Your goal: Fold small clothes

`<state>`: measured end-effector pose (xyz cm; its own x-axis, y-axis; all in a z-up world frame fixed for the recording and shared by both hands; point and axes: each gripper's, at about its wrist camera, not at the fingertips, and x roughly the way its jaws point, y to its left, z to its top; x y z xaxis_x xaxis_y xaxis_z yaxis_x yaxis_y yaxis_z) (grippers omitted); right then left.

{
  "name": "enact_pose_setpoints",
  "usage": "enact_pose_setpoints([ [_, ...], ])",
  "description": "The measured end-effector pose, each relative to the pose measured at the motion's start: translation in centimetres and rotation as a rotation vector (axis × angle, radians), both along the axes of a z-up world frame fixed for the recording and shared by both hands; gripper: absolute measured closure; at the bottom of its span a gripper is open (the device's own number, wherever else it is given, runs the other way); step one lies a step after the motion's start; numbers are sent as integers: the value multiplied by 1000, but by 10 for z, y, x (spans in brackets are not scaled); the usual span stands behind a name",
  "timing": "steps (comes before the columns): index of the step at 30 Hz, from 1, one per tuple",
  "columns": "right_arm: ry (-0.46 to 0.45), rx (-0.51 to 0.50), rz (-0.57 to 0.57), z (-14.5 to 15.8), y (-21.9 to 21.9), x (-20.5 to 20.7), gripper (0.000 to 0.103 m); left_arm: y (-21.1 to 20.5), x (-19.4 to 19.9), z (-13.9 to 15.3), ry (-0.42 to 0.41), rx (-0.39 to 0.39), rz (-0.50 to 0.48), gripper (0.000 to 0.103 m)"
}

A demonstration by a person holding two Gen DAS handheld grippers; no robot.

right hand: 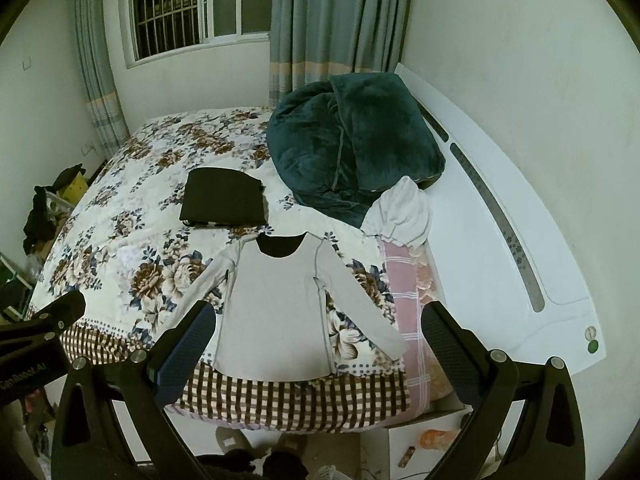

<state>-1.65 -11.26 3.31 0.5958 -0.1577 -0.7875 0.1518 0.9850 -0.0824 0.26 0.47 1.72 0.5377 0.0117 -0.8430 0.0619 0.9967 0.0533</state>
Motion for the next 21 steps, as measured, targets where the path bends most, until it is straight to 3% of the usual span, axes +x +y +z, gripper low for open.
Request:
enact_pose_setpoints([
  [21, -3, 1, 1, 4, 6, 9, 0, 5, 13, 7, -14, -5, 4, 1],
])
